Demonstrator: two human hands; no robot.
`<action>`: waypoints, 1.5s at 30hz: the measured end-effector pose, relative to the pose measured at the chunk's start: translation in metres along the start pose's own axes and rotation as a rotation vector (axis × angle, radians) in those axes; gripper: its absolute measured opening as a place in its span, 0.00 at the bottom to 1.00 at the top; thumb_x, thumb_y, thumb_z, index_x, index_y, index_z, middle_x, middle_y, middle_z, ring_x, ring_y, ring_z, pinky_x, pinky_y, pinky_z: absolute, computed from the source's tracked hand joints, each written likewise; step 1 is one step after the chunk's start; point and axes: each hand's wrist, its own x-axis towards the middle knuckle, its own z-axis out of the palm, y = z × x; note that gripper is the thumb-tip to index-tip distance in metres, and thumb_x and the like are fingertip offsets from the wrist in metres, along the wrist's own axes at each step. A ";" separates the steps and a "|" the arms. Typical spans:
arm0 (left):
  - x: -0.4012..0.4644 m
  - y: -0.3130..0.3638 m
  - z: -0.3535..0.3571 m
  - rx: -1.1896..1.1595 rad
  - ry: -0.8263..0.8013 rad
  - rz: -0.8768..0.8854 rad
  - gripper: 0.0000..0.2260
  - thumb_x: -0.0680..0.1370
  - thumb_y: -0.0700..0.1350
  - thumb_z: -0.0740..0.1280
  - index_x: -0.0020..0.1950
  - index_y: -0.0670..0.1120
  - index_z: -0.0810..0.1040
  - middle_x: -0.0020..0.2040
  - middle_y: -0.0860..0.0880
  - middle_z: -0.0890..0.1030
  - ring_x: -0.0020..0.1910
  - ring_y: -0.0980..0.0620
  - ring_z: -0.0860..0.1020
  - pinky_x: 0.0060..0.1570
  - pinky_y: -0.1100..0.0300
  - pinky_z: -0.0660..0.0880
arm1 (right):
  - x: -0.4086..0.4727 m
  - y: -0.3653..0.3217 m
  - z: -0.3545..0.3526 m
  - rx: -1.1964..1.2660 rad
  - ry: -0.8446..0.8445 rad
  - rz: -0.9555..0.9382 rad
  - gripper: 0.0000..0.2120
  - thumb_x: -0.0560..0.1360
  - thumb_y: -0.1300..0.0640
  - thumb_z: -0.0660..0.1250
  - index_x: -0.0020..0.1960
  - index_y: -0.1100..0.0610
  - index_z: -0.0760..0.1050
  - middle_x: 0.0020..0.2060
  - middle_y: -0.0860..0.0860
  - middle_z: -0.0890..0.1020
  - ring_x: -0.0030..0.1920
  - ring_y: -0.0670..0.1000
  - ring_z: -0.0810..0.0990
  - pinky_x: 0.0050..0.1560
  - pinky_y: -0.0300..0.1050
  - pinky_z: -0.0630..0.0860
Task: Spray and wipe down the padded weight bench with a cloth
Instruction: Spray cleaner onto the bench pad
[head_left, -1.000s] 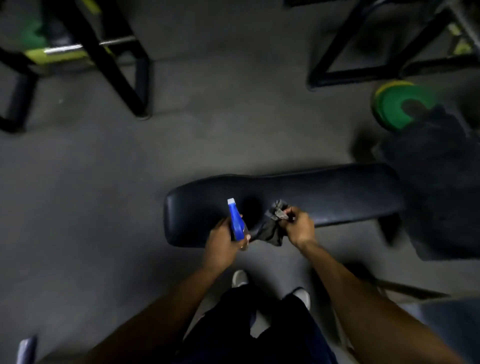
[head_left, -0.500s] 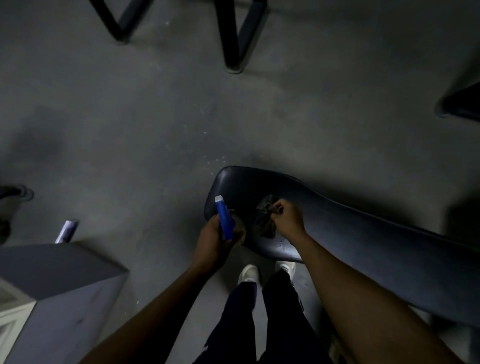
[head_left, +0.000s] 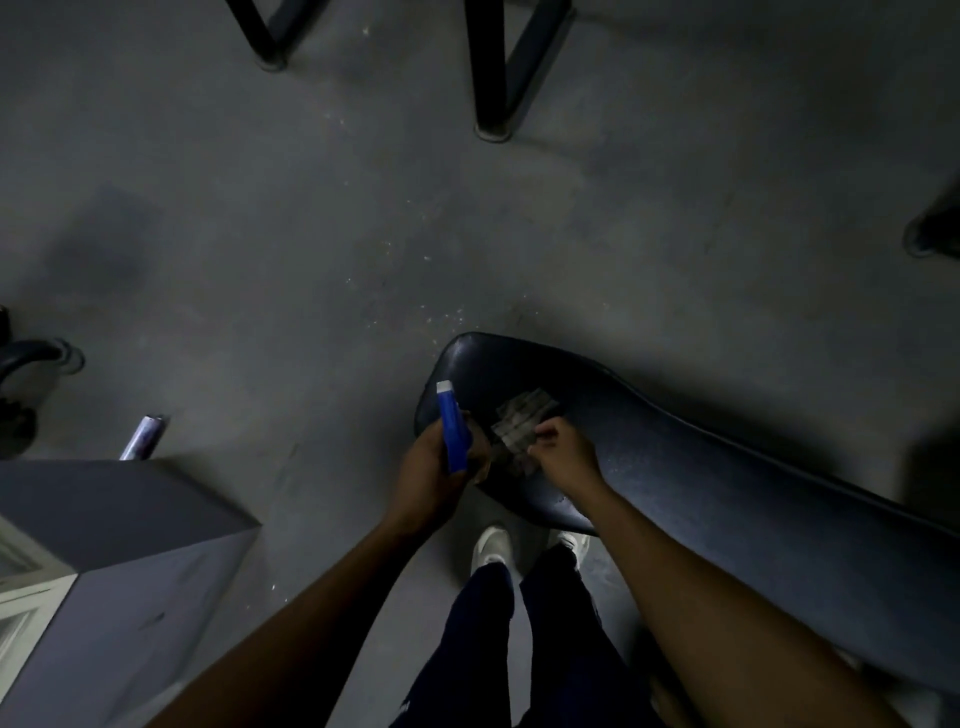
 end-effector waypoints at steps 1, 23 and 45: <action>0.001 0.003 0.000 0.011 -0.015 0.027 0.11 0.78 0.36 0.71 0.44 0.52 0.74 0.39 0.50 0.79 0.40 0.62 0.80 0.41 0.69 0.75 | -0.011 -0.005 -0.004 0.035 0.014 -0.034 0.11 0.78 0.64 0.70 0.59 0.56 0.78 0.49 0.52 0.83 0.53 0.54 0.84 0.39 0.30 0.73; -0.070 0.135 0.125 0.418 -0.676 0.623 0.23 0.77 0.43 0.69 0.72 0.50 0.75 0.64 0.48 0.82 0.63 0.50 0.80 0.62 0.53 0.77 | -0.240 0.044 -0.116 0.222 0.773 -0.409 0.24 0.74 0.46 0.72 0.69 0.47 0.76 0.58 0.42 0.83 0.60 0.47 0.79 0.65 0.54 0.75; -0.173 0.182 0.374 0.517 -0.989 0.575 0.29 0.71 0.43 0.75 0.72 0.53 0.74 0.60 0.58 0.84 0.62 0.58 0.81 0.61 0.63 0.77 | -0.336 0.230 -0.222 0.840 1.147 -0.243 0.12 0.77 0.43 0.71 0.59 0.38 0.77 0.50 0.38 0.85 0.49 0.45 0.84 0.55 0.50 0.81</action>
